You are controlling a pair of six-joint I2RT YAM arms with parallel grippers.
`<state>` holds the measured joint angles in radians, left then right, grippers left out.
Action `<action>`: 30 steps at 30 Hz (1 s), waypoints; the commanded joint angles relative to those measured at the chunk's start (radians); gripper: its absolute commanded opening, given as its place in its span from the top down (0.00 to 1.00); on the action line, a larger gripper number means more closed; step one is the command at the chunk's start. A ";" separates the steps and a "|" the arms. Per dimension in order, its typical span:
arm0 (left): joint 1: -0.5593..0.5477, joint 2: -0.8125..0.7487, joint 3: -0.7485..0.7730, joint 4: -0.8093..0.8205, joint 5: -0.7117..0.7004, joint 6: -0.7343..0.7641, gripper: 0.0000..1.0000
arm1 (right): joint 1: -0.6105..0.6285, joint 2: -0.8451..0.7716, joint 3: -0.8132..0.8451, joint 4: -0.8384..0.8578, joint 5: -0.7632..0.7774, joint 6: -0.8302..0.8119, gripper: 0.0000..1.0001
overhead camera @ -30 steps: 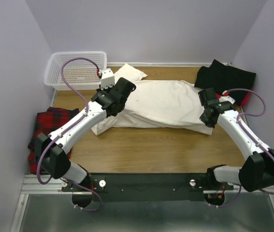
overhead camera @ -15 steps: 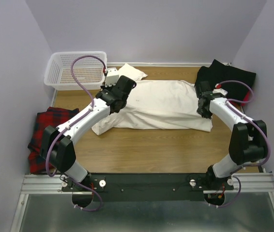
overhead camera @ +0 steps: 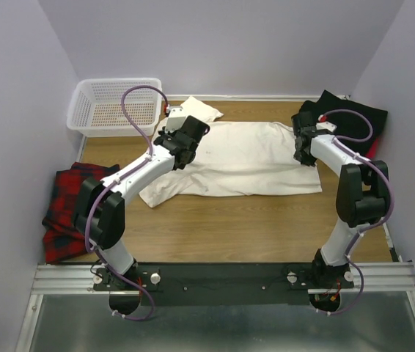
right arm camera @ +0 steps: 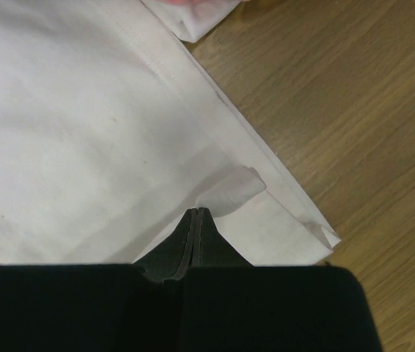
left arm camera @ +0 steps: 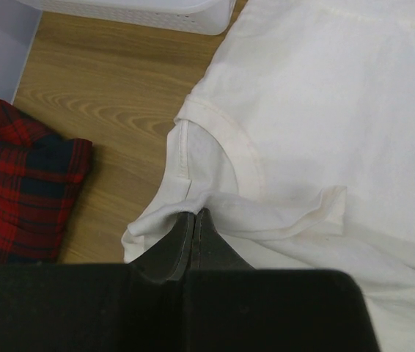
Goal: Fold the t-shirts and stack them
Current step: Fold the flattened tshirt in 1/3 of the way
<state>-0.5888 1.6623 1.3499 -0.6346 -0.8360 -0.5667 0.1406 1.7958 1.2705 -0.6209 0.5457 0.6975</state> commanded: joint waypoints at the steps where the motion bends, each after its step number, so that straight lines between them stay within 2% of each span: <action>1: 0.023 0.036 0.034 0.026 -0.008 0.018 1.00 | -0.009 0.057 0.046 0.032 -0.020 -0.029 0.99; 13: 0.055 0.149 0.100 0.130 -0.054 0.094 1.00 | -0.010 0.129 0.116 0.046 -0.030 -0.079 0.99; 23: 0.055 0.235 0.192 0.205 -0.023 0.185 1.00 | -0.009 0.140 0.084 0.046 -0.032 -0.089 0.99; 28: 0.057 0.267 0.222 0.213 -0.057 0.217 1.00 | -0.009 0.145 0.087 0.052 -0.035 -0.095 0.99; 29: 0.058 0.271 0.229 0.214 -0.061 0.215 0.96 | -0.010 0.146 0.090 0.052 -0.035 -0.096 0.99; 30: 0.063 0.272 0.233 0.217 -0.063 0.218 0.89 | -0.010 0.149 0.099 0.052 -0.036 -0.099 0.91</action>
<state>-0.5377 1.9083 1.5444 -0.4549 -0.8452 -0.3813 0.1371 1.9224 1.3621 -0.5838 0.5091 0.6159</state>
